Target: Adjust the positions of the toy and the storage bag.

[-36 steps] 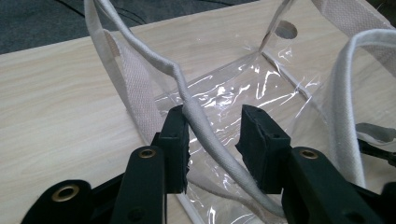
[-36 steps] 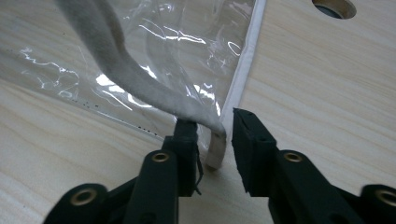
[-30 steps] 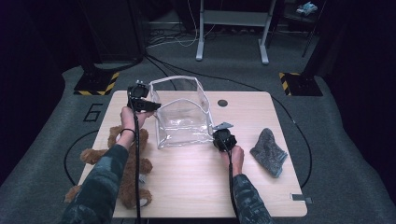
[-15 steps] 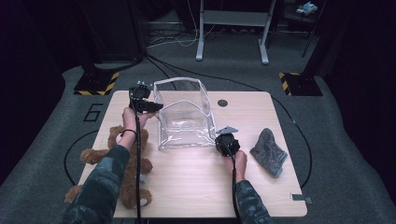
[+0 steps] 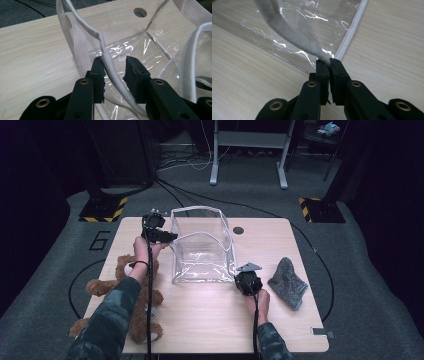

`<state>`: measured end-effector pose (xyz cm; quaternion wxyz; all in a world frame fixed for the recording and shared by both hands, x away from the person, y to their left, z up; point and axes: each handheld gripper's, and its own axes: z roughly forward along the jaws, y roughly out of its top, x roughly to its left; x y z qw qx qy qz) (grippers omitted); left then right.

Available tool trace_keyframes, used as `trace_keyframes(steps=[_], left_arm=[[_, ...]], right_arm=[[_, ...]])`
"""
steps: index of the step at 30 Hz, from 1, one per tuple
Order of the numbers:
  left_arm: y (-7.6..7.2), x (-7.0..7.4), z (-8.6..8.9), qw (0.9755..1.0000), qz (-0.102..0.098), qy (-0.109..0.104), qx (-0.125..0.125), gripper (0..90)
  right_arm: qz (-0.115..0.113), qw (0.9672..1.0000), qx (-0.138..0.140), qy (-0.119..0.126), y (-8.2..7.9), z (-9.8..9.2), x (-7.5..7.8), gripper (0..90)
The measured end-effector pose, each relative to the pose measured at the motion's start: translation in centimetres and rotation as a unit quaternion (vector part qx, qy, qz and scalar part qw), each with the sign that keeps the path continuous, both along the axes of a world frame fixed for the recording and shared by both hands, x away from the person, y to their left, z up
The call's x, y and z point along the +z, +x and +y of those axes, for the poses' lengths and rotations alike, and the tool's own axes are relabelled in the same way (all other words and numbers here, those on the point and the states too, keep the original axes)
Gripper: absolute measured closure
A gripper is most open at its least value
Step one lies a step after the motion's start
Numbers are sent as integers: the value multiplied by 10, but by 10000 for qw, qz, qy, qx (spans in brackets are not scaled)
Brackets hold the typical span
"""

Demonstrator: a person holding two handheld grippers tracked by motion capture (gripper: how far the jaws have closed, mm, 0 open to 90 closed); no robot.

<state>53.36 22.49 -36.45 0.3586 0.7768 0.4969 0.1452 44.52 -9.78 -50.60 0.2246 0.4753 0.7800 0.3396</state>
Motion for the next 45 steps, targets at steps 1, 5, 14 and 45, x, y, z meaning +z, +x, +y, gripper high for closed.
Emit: trace_keyframes(steps=[1,5,14,45], left_arm=[[-2,0,-1,10000,17,-8,-40,689],[-5,0,-2,10000,61,4,-45,693],[-18,0,-9,9998,125,-32,-131,697],[-49,-2,-7,9990,59,-89,-443,695]], right_arm=[[-40,10000,22,16,-4,-3,-1,863],[-43,10000,45,61,-8,-8,-2,863],[-3,9998,83,188,-22,-21,-3,861],[8,9989,242,390,-58,-32,-5,863]])
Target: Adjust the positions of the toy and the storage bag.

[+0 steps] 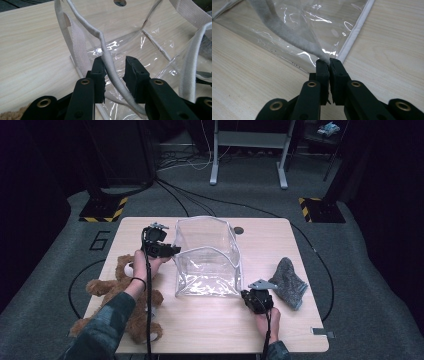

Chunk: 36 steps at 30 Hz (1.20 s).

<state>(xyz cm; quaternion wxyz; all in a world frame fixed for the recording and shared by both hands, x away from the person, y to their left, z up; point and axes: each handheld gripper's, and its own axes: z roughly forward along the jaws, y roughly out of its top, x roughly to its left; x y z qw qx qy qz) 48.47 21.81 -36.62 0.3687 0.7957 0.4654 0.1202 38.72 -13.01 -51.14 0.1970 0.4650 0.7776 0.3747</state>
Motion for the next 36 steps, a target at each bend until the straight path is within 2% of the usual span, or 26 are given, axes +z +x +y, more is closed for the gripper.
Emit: trace_keyframes(steps=[2,8,10,11,12,13,14,17,20,22,26,27,28,30,33,34,36], left_arm=[[-1,0,0,10000,-14,-17,2,694],[-3,-1,-1,10000,-69,-10,-27,670],[-3,-1,0,10000,-88,10,-18,591],[-3,0,0,9999,-104,24,4,591],[-4,0,0,9998,-158,17,87,551],[-4,0,2,9998,-168,80,85,440],[-4,0,3,9997,-196,55,166,440],[-7,2,10,9994,-231,-31,250,324],[-11,6,18,9991,-279,-59,322,245],[-15,9,24,9987,-311,-81,383,194],[-23,11,34,9974,-429,-171,549,145],[-25,11,37,9970,-429,-209,611,114],[-27,11,40,9968,-441,-211,626,114],[-30,10,45,9970,-379,-78,670,46],[-37,7,57,9958,-363,-123,830,9],[-40,4,63,9948,-371,-183,933,0],[-42,3,68,9944,-351,-219,974,0]], right_arm=[[32,10000,-34,72,-2,1,0,863],[32,10000,-20,27,-7,0,0,862],[32,10000,-62,47,-7,0,0,842],[53,9999,-65,70,-7,0,0,785],[62,9999,-65,70,-7,-2,0,714],[153,9998,-99,128,-7,-6,1,535],[153,9998,-99,128,-7,-6,1,535],[198,9990,-255,316,-11,-16,2,340],[177,9985,-308,407,-16,-26,2,211],[228,9984,-316,414,-18,-30,1,161],[205,9987,-291,357,-24,-34,-2,142],[311,9990,-195,246,-25,-36,-5,133],[311,9990,-195,246,-25,-36,-5,133],[362,9989,-182,230,-26,-39,-8,130],[392,9989,-238,117,-28,-43,-13,110],[341,9990,-264,81,-29,-45,-14,106],[300,9993,-214,50,-29,-46,-15,104]])
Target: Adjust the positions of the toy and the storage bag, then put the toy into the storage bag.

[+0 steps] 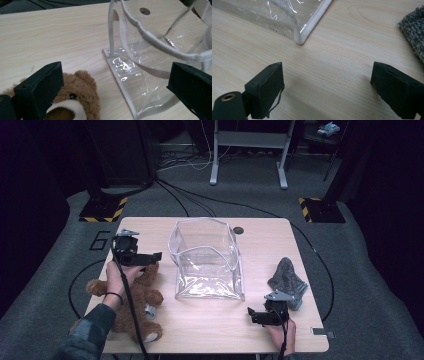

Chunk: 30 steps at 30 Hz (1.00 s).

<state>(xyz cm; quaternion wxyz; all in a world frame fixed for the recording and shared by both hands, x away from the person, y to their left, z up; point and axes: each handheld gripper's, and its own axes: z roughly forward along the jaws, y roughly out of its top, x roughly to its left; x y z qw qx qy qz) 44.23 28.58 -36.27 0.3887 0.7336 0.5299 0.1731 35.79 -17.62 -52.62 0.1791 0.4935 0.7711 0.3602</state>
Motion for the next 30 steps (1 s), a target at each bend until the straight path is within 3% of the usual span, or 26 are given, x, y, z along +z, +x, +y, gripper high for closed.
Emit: trace_keyframes(steps=[4,6,8,14,17,23,28,30], left_arm=[[-9,-4,15,9998,-66,-107,166,0],[-13,-6,21,9995,-130,-122,251,0],[-17,-10,27,9991,-164,-176,336,0],[-25,-20,41,9984,-1,-302,472,0],[-30,-22,45,9979,-78,-322,560,0],[-34,-30,47,9977,77,-82,671,0],[-37,-44,43,9974,408,330,499,0],[-37,-50,42,9968,459,395,516,0]], right_arm=[[-103,9998,-40,-174,-3,1,-3,81],[-126,9991,15,-403,-4,4,-3,60],[-109,9992,54,-387,-4,5,-4,52],[-83,9992,24,-397,-3,5,-4,33],[-127,9992,27,-384,-2,5,-4,30],[-126,9992,30,-384,-2,5,-4,30],[-144,9992,23,-378,-2,6,-5,29],[-146,9991,37,-389,-1,5,-5,28]])
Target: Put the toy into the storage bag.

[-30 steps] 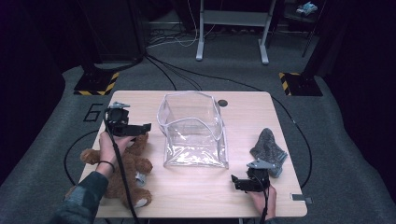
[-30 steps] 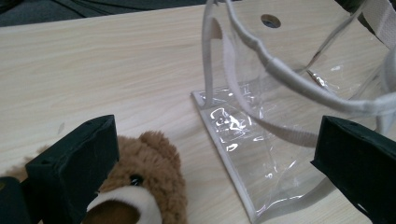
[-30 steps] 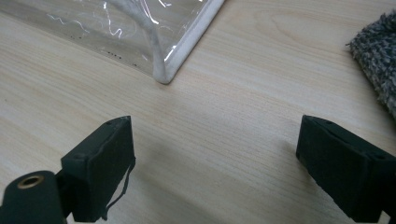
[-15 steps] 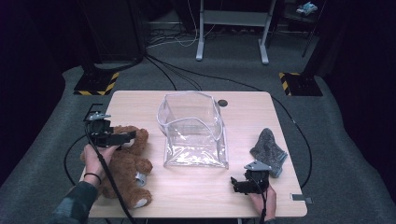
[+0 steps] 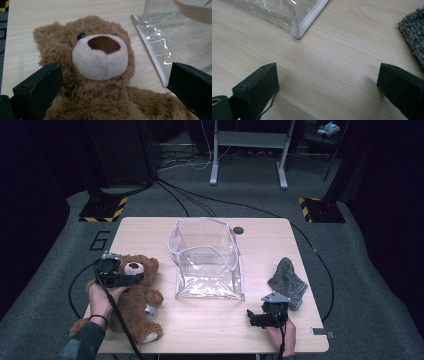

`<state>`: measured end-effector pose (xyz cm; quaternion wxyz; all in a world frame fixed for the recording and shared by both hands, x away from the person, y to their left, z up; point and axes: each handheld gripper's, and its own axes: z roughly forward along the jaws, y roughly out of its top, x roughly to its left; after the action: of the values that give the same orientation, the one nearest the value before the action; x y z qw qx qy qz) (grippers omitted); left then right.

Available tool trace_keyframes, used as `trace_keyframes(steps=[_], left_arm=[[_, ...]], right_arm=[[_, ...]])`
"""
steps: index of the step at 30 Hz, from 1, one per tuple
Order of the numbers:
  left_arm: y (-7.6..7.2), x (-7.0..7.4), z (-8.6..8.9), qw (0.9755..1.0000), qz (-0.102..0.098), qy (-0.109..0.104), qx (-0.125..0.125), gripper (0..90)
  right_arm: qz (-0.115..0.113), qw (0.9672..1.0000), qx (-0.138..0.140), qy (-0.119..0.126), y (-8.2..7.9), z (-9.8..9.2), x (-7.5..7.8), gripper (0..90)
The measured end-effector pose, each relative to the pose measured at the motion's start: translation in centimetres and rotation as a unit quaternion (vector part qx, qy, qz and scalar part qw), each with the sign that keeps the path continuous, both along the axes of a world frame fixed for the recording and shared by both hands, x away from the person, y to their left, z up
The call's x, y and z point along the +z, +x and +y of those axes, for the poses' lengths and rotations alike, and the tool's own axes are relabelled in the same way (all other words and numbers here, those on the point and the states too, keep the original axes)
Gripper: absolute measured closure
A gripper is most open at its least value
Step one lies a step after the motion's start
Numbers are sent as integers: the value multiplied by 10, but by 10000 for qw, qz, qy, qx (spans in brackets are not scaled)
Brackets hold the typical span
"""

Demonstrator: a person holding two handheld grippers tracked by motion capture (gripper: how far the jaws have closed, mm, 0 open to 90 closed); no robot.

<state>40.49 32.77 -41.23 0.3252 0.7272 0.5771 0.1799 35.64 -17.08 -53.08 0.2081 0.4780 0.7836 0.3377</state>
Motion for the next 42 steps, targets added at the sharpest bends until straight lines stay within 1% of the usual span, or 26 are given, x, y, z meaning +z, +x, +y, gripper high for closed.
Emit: trace_keyframes(steps=[1,2,3,5,6,8,10,14,16,17,19,20,21,23,25,27,28,29,30,31,33,34,35,38,41,42], left_arm=[[1,-4,0,10000,71,50,-5,0],[1,-6,0,9999,90,43,48,0],[2,-8,0,9998,169,30,128,0],[5,-13,1,9994,251,105,219,0],[6,-16,1,9991,283,91,298,0],[8,-20,3,9987,323,179,359,0],[9,-26,4,9982,402,171,422,0],[8,-34,4,9973,429,253,548,0],[8,-39,4,9969,503,302,530,0],[8,-41,5,9968,494,297,559,0],[9,-49,3,9960,581,401,555,7],[8,-52,2,9952,614,516,561,7],[9,-56,3,9951,643,537,533,9],[9,-58,3,9950,605,536,588,12],[10,-62,3,9943,694,552,589,26],[11,-65,2,9940,774,557,540,68],[12,-66,1,9934,817,594,539,68],[13,-68,1,9934,828,622,500,133],[13,-68,1,9934,828,622,500,157],[14,-68,0,9933,795,674,504,157],[13,-68,0,9935,752,730,453,243],[12,-67,0,9937,702,764,424,309],[12,-67,0,9937,702,764,424,323],[7,-65,-1,9944,541,798,423,348],[5,-62,0,9948,498,797,388,355],[5,-61,0,9947,536,793,372,358]], right_arm=[[-5,10000,1,2,0,0,0,28],[-5,10000,1,2,0,0,0,28],[-1,10000,-6,-9,0,0,0,28],[-1,10000,-6,-7,0,0,0,28],[-3,10000,3,1,0,0,0,28],[-5,10000,-7,-7,0,0,0,28],[-3,10000,-8,-11,0,0,0,28],[-4,10000,-35,-19,0,0,0,28],[-15,10000,-38,-3,0,1,0,28],[-15,10000,-38,-3,0,1,0,28],[-17,10000,-40,-5,0,1,0,28],[-17,10000,-40,-5,0,1,0,28],[-15,10000,-45,-15,0,1,0,28],[5,10000,17,-48,0,0,0,28],[-10,10000,-31,0,0,1,0,28],[-11,10000,-31,-3,0,1,0,28],[-11,10000,-31,-3,0,1,0,28],[-9,10000,-34,-1,0,1,0,28],[-9,10000,-34,-1,0,1,0,28],[-5,10000,-41,0,0,1,0,28],[13,10000,9,-19,0,0,0,28],[14,10000,8,-18,0,0,0,28],[14,10000,8,-18,0,0,0,28],[15,10000,4,-11,0,0,0,29],[5,10000,17,-13,0,0,0,32],[17,10000,-3,9,0,0,0,33]])
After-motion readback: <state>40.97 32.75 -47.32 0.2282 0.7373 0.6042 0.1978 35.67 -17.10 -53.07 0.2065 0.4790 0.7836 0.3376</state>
